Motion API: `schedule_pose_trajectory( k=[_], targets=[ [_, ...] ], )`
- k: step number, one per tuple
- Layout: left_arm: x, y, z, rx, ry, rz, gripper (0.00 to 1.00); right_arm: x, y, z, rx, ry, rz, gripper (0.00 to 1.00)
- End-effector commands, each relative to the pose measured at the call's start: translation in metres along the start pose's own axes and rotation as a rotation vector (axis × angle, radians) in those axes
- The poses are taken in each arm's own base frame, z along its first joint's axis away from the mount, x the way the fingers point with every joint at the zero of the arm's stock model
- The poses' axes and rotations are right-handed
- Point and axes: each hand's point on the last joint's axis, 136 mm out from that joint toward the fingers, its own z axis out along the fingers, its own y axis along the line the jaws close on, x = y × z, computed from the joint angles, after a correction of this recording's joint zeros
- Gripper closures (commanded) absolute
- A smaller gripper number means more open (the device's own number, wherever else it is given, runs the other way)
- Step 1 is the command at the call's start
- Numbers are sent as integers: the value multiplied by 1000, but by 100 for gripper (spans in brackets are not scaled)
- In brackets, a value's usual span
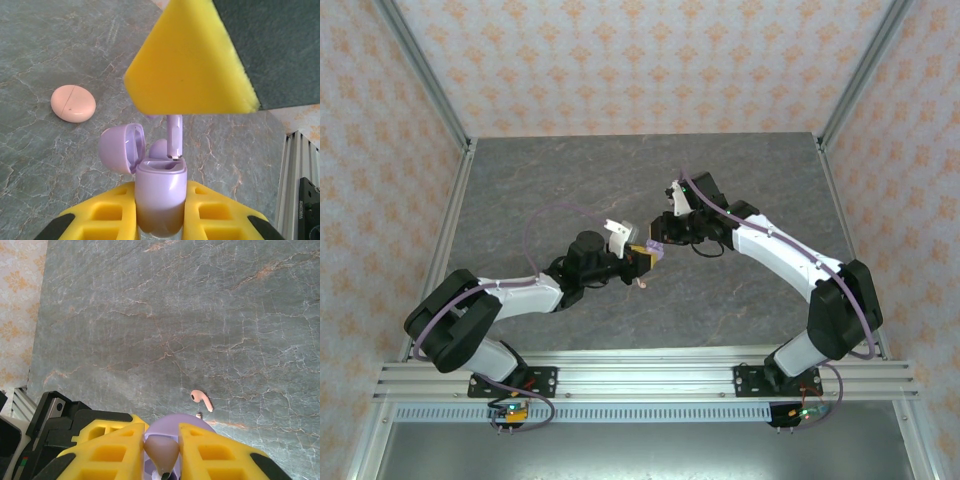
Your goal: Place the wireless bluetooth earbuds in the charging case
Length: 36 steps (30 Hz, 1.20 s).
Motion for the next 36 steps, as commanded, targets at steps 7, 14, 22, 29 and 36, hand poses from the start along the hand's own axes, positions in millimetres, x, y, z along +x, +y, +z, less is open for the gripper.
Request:
schedule_pose_trajectory(
  k=[7, 14, 22, 29, 36],
  targets=[
    [-18, -11, 6, 36, -45, -14, 81, -6, -4, 1, 31, -28, -2, 77],
    [-20, -11, 5, 32, -52, -17, 81, -4, -9, 2, 52, -29, 1, 77],
    [-22, -10, 4, 24, -60, -20, 81, 0, -11, 5, 53, -15, 2, 77],
    [-25, -13, 3, 35, -71, -25, 81, 5, -14, 8, 57, -2, 4, 77],
    [-27, -11, 2, 17, -75, -28, 81, 8, -13, 8, 50, 9, 0, 77]
  ],
)
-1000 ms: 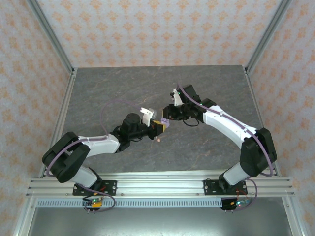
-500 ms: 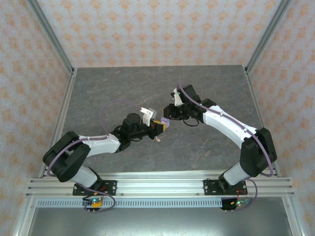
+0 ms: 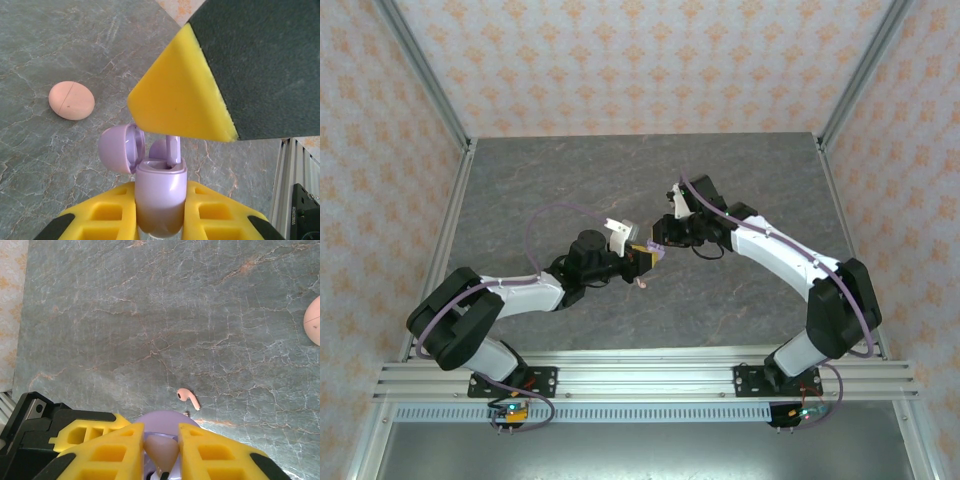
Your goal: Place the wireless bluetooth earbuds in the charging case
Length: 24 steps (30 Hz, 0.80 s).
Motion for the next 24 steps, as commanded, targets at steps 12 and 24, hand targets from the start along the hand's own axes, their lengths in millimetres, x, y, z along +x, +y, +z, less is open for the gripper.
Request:
schedule_pose_trajectory(
  k=[12, 24],
  targets=[
    [-31, -10, 1, 0, -89, 7, 81, 11, 3, 5, -6, 34, -18, 77],
    [-30, -10, 1, 1, -80, 15, 81, 10, 1, 2, 10, 28, -24, 68]
  ],
)
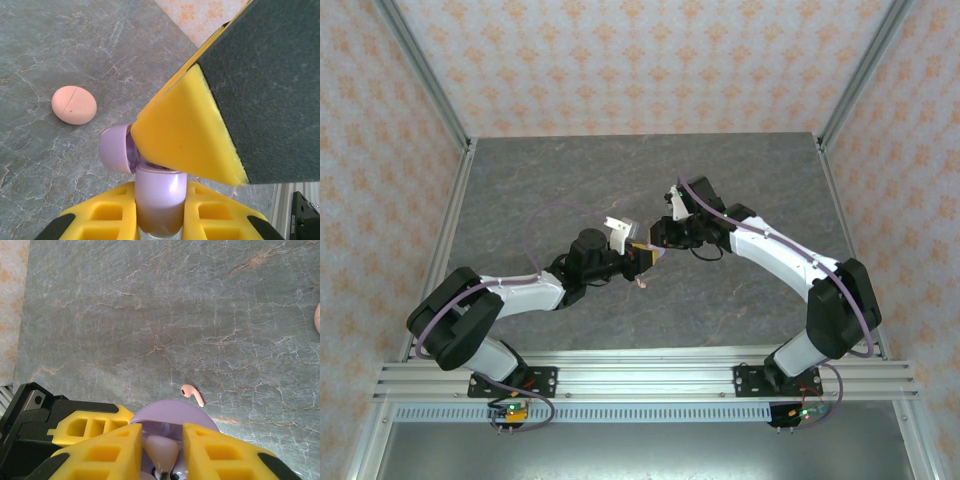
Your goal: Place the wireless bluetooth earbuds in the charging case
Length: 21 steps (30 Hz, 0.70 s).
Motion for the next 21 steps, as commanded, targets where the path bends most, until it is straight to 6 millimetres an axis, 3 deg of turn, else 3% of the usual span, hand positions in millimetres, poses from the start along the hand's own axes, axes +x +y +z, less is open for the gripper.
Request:
schedule_pose_trajectory(
  k=[1, 9, 21],
  targets=[
    [-22, -12, 0, 16, -61, 34, 81, 6, -4, 0, 24, 13, -7, 65],
    [-17, -8, -1, -9, -31, 63, 82, -4, -2, -14, 50, -45, -18, 50],
    [-15, -18, -16, 19, -34, 196, 82, -21, -16, -40, 88, -178, 47, 58]
  ],
)
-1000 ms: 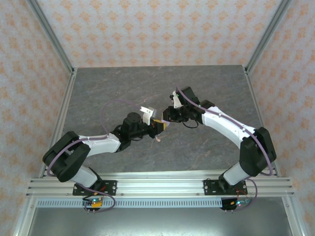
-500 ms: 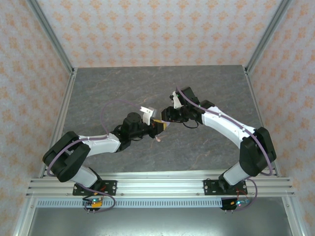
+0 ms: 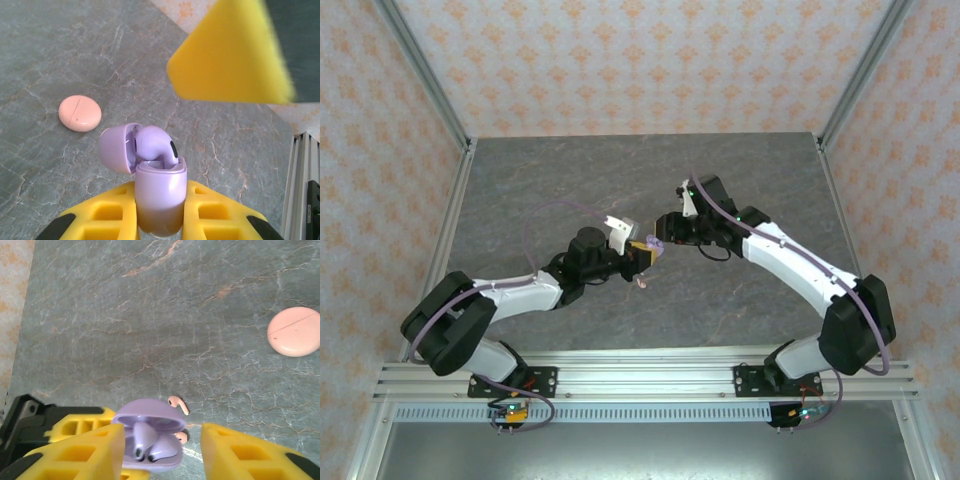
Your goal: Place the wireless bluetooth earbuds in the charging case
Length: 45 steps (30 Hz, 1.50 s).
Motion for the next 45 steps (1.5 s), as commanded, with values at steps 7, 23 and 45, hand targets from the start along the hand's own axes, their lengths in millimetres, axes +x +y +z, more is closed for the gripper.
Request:
schedule_pose_trajectory(
  k=[7, 23, 45],
  targets=[
    [-12, -20, -16, 51, -43, 145, 82, 0, 9, -13, -74, 14, -31, 66],
    [-17, -27, -17, 78, -42, 160, 82, 9, 18, -15, -120, 66, -59, 74],
    [-14, -22, -14, 51, -14, 158, 82, 8, 13, -15, -42, 56, -84, 65]
  ],
)
